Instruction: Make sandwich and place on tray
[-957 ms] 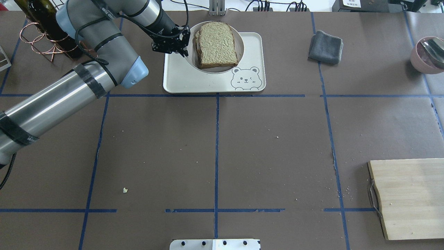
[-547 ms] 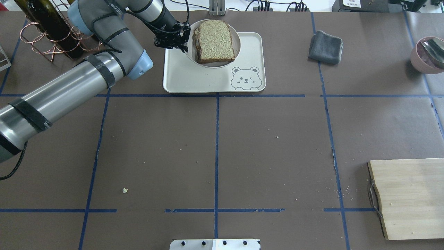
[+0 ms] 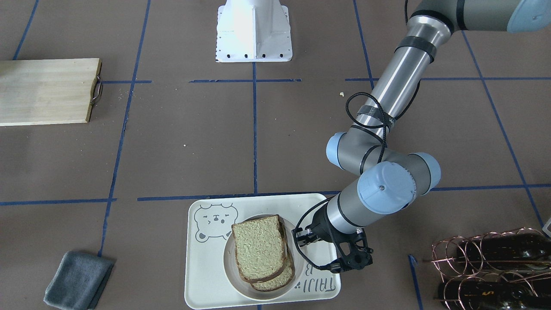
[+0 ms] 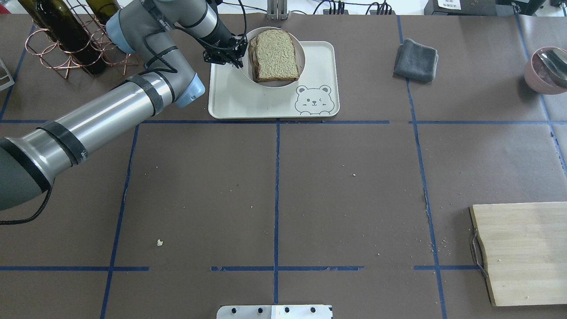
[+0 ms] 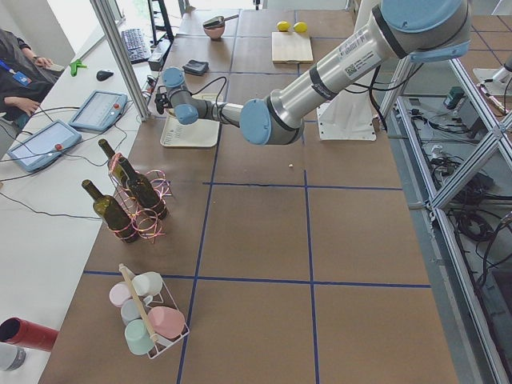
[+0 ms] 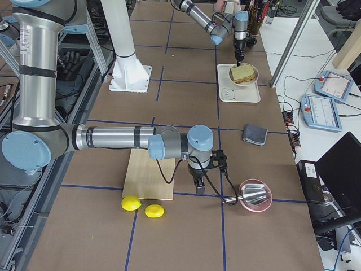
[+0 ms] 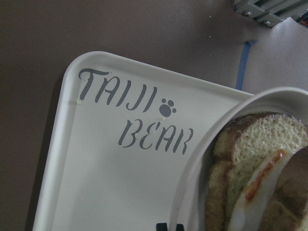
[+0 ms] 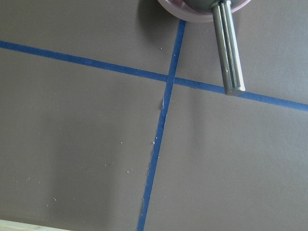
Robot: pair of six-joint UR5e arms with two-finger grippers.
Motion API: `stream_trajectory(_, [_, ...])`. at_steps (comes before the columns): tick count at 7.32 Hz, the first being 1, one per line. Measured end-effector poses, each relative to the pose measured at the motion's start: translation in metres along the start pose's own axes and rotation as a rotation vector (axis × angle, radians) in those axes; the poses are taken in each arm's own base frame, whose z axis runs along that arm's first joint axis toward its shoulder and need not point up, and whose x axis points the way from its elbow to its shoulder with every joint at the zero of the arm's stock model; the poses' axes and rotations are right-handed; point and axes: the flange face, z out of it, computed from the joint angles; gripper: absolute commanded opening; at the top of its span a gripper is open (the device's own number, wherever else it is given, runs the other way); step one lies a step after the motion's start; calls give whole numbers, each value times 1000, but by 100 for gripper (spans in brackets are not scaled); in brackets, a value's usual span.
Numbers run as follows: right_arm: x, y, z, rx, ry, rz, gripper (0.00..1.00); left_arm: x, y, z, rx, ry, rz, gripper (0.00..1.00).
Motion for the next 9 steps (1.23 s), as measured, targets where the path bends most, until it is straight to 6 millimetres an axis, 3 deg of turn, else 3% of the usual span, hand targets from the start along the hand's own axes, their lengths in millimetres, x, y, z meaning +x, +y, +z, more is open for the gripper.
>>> stream_trajectory(1, [0,0,0,0,0,0,100,2,8,11,9,-5,9,48])
stream_trajectory(2, [0,-1,0,0,1,1,100,4,16,21,17,-11,17,51])
stream_trajectory(3, [0,-1,0,0,1,1,100,5,20,26,21,-13,22,100])
stream_trajectory(6, [0,-5,0,1,2,2,100,5,15,20,31,-10,66,100])
stream_trajectory(7, [0,-6,0,2,3,6,100,6,4,5,40,-9,89,100])
stream_trajectory(9, [0,-7,-1,4,4,9,100,6,-6,-53,29,-57,161,100])
